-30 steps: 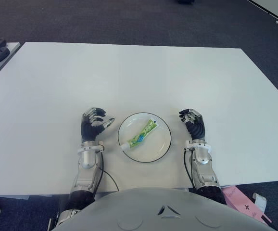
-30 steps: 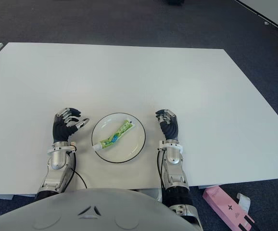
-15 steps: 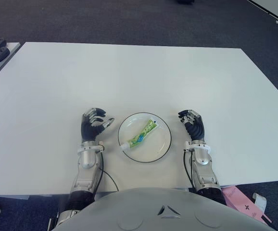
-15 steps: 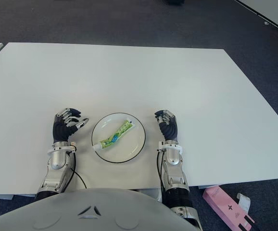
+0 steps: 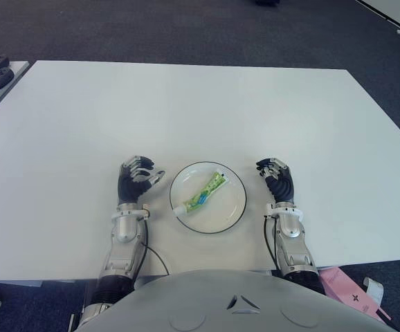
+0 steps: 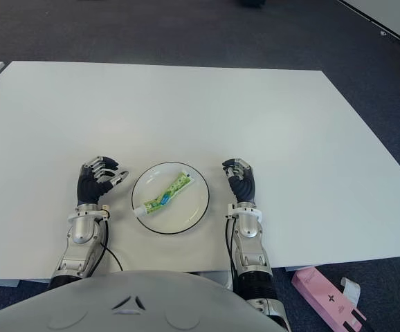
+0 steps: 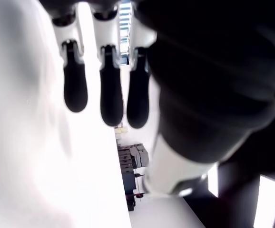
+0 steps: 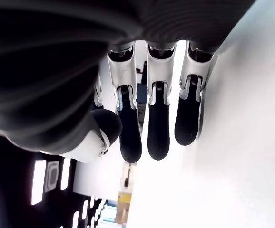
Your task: Put the toothpaste on the table into the plate.
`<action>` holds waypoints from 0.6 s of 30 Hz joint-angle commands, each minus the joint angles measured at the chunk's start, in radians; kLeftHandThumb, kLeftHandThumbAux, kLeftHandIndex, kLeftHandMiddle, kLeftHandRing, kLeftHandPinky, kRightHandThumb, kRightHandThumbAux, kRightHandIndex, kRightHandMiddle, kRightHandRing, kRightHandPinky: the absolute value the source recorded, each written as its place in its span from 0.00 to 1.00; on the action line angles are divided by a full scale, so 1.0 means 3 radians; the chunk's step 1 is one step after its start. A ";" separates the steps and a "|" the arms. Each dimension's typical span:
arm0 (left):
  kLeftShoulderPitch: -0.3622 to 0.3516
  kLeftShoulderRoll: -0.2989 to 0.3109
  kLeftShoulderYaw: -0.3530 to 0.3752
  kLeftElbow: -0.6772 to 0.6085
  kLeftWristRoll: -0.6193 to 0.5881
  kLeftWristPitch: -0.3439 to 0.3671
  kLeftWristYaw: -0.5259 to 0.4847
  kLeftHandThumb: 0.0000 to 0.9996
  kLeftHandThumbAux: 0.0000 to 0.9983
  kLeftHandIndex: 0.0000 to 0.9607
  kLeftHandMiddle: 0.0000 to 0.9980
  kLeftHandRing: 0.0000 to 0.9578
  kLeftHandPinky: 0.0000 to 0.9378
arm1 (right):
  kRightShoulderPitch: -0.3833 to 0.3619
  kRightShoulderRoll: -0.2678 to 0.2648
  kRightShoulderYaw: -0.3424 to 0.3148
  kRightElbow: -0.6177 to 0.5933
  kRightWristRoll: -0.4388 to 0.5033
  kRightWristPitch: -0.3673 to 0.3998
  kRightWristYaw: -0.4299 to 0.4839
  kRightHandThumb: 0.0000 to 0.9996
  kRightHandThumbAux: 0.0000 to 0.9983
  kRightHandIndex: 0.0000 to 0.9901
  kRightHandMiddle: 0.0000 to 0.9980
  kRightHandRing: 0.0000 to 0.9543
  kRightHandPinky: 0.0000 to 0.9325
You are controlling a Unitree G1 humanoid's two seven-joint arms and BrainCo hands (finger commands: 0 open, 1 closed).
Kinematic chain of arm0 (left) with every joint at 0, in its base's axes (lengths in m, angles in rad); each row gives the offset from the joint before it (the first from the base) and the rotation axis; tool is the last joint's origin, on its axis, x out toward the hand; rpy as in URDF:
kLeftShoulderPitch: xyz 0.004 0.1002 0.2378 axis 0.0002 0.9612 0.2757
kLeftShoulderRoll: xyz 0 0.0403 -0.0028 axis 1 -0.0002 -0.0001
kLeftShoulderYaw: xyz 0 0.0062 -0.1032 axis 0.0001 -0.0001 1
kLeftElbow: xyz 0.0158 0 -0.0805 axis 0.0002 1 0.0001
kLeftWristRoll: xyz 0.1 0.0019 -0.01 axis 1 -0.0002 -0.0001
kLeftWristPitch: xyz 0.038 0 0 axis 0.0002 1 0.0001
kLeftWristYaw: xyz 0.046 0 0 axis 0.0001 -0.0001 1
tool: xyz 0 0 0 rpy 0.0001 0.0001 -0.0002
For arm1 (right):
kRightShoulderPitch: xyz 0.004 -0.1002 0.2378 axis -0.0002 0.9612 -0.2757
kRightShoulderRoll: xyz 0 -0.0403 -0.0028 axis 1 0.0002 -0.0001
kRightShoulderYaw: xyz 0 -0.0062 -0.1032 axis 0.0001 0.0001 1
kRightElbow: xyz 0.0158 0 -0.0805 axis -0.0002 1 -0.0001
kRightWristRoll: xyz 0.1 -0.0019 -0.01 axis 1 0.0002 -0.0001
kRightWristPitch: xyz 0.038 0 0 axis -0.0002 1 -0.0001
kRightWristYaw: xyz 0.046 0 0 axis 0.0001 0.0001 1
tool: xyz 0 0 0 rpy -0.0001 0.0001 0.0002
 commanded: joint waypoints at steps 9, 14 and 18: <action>0.0089 -0.0001 -0.0013 0.0009 0.0007 0.0122 -0.0048 0.11 1.00 0.50 0.48 0.50 0.54 | 0.0106 0.0038 0.0020 0.0034 -0.0017 0.0183 0.0003 0.72 0.73 0.43 0.45 0.45 0.46; 0.0094 -0.0002 -0.0016 -0.0005 0.0018 0.0137 -0.0042 0.13 1.00 0.49 0.47 0.50 0.55 | 0.0110 0.0043 0.0017 0.0025 -0.0011 0.0182 0.0006 0.72 0.73 0.43 0.45 0.45 0.47; 0.0103 -0.0002 -0.0021 -0.0033 0.0034 0.0174 -0.0036 0.14 1.00 0.49 0.47 0.50 0.55 | 0.0112 0.0048 0.0013 0.0022 -0.0012 0.0173 0.0001 0.72 0.73 0.43 0.45 0.46 0.47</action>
